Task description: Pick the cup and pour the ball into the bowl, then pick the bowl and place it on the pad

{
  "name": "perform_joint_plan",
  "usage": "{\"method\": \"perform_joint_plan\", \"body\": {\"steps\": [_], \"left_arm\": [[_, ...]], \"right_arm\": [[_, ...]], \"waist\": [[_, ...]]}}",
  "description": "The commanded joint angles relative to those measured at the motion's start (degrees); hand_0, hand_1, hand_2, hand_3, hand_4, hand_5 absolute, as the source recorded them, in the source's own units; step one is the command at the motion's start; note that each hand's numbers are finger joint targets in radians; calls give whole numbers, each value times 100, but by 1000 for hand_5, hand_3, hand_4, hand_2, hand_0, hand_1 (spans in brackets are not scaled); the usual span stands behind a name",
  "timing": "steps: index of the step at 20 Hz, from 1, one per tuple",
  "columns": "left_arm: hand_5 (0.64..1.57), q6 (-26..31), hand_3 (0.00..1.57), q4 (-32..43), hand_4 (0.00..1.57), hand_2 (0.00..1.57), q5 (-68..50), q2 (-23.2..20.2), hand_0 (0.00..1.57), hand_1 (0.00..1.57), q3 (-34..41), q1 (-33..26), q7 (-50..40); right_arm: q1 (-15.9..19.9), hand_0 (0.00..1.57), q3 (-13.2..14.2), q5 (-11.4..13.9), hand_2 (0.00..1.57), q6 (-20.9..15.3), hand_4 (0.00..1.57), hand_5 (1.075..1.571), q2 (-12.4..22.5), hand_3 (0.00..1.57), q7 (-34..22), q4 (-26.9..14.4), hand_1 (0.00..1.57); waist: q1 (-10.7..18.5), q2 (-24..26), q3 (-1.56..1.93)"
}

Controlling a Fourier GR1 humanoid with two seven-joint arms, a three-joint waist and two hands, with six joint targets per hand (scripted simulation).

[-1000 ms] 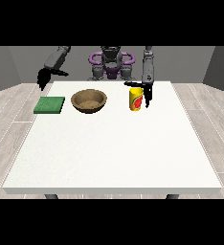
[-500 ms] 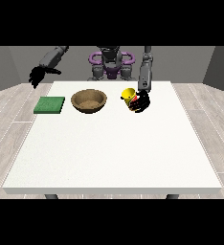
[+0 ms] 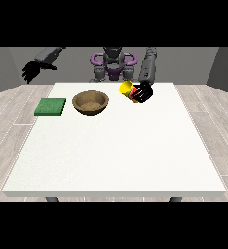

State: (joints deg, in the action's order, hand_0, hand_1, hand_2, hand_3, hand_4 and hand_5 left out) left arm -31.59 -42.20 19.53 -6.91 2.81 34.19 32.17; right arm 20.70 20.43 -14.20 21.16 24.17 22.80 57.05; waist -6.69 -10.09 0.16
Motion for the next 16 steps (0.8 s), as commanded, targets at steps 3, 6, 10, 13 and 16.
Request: {"method": "perform_joint_plan", "body": {"steps": [3, 6, 10, 13, 16], "left_arm": [[1558, -64, 1571, -7, 1054, 1571, 1037, -100, 1372, 1372, -769, 248, -1421], [1567, -290, 1571, -141, 1143, 1571, 1741, 181, 1375, 1375, -1342, 163, -1948], [1569, -338, 1571, -47, 1048, 1571, 2704, 469, 1346, 1346, -1904, 726, -3000], [1569, -182, 1571, -317, 1048, 1571, 2959, 566, 1346, 1346, -2025, 453, -3233], [1569, 185, 1571, -539, 1048, 1571, 3213, 519, 1346, 1346, -2108, 490, -3657]], "right_arm": [[-286, 0, 56, 86, 104, 65, 0, 1560, 135, 0, -107, -602, 0], [-532, 0, 338, 106, 0, 166, 0, 1560, 325, 0, 511, -1204, 0], [-301, 0, 391, 130, 0, 104, 0, 1558, 429, 0, 529, -1520, 0], [-705, 0, 362, 199, 190, 248, 0, 1555, 374, 0, 856, -1744, 0], [-618, 0, 221, 311, 0, -37, 0, 1554, 183, 0, 758, -1723, 0]], "waist": [[323, 994, -7], [767, 977, -1], [1008, 1036, 0], [997, 1194, -10], [996, 1380, -12]]}}
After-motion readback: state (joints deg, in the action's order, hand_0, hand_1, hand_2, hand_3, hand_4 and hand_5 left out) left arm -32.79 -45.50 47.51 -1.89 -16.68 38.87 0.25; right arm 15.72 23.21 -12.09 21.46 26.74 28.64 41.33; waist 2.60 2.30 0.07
